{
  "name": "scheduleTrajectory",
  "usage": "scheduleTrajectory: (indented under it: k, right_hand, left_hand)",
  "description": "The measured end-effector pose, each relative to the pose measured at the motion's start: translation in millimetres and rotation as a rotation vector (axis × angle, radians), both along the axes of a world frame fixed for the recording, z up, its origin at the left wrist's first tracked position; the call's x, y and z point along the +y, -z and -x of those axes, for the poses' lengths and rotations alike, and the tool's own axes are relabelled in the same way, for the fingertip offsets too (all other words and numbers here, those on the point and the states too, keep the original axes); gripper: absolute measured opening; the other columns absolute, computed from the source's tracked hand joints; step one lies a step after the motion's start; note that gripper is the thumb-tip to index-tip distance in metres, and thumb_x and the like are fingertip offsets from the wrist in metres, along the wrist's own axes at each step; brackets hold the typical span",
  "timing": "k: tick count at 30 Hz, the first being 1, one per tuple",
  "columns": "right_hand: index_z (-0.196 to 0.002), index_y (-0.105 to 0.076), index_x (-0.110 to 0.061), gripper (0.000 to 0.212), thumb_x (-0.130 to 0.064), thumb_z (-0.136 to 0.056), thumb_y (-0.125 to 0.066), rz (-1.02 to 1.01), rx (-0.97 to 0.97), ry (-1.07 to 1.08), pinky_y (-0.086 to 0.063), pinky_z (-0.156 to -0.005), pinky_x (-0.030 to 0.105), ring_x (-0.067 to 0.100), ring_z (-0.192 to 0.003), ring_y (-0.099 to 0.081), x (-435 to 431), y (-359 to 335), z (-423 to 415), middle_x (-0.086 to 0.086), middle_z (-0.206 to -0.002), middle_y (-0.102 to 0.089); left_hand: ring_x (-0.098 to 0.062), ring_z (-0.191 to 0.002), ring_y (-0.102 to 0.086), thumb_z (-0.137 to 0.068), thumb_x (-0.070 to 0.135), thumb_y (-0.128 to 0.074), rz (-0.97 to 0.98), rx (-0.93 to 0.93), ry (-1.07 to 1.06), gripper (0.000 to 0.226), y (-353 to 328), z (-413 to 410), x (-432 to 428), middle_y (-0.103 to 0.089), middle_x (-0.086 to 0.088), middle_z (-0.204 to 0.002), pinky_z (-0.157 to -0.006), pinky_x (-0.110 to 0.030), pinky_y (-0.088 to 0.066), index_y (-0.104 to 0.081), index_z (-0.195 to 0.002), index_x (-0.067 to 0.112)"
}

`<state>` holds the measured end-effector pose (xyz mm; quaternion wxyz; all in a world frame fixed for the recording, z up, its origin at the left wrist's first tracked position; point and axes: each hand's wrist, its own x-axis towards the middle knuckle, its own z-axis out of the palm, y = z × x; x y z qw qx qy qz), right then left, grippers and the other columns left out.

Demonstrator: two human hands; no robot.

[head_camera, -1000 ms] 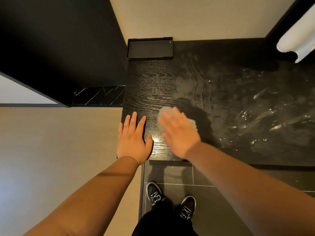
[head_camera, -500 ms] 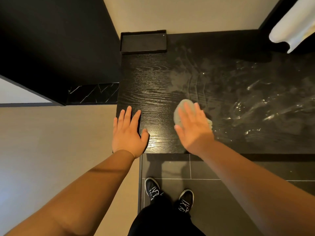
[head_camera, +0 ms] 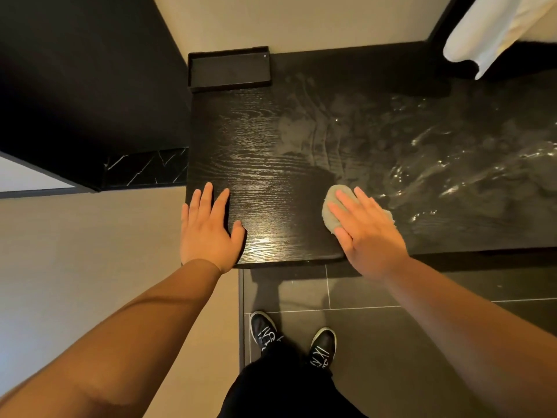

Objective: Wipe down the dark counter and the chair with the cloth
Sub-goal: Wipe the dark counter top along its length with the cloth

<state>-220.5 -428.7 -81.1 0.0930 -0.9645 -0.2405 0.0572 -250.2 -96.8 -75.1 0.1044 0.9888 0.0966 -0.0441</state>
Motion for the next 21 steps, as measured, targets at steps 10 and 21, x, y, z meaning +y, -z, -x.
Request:
scheduleTrajectory:
  k: [10, 21]
  right_hand:
    - [-0.159, -0.032, -0.025, 0.056, -0.041, -0.106, -0.032, 0.061, 0.088, -0.191, -0.014, -0.127, 0.047, 0.032, -0.156, -0.015, 49, -6, 17, 0.001, -0.168, -0.022]
    - [-0.16, -0.022, -0.018, 0.061, -0.039, -0.104, -0.035, 0.101, 0.094, 0.213, -0.022, -0.124, 0.054, 0.041, -0.154, -0.014, 17, -24, 27, 0.008, -0.168, -0.017]
  left_hand:
    - [-0.03, -0.162, -0.01, -0.101, 0.048, -0.047, -0.01, -0.017, 0.001, 0.068, 1, 1, -2, -0.017, -0.007, -0.175, -0.132, -0.051, -0.009, -0.031, -0.164, 0.027]
    - [-0.034, -0.161, -0.009, -0.104, 0.05, -0.037, -0.1, 0.08, -0.033, 0.068, -7, -1, -14, -0.012, -0.011, -0.175, -0.131, -0.055, -0.011, -0.023, -0.166, 0.025]
